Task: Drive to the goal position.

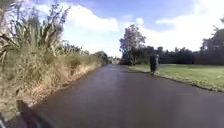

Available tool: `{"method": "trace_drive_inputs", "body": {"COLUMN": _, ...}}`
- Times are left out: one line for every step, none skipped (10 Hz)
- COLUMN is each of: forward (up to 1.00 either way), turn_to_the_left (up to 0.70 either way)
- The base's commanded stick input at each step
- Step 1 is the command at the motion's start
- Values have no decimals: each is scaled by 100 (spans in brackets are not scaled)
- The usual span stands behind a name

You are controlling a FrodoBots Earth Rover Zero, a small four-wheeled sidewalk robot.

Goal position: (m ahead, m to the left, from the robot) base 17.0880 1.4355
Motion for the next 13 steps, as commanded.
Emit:
{"method": "trace_drive_inputs", "body": {"forward": 100, "turn_to_the_left": 2}}
{"method": "trace_drive_inputs", "body": {"forward": 100, "turn_to_the_left": 2}}
{"method": "trace_drive_inputs", "body": {"forward": 100, "turn_to_the_left": 3}}
{"method": "trace_drive_inputs", "body": {"forward": 100, "turn_to_the_left": 3}}
{"method": "trace_drive_inputs", "body": {"forward": 100, "turn_to_the_left": 2}}
{"method": "trace_drive_inputs", "body": {"forward": 100, "turn_to_the_left": 2}}
{"method": "trace_drive_inputs", "body": {"forward": 100, "turn_to_the_left": 2}}
{"method": "trace_drive_inputs", "body": {"forward": 100, "turn_to_the_left": 2}}
{"method": "trace_drive_inputs", "body": {"forward": 100, "turn_to_the_left": 1}}
{"method": "trace_drive_inputs", "body": {"forward": 100, "turn_to_the_left": 0}}
{"method": "trace_drive_inputs", "body": {"forward": 100, "turn_to_the_left": 0}}
{"method": "trace_drive_inputs", "body": {"forward": 100, "turn_to_the_left": 0}}
{"method": "trace_drive_inputs", "body": {"forward": 100, "turn_to_the_left": 0}}
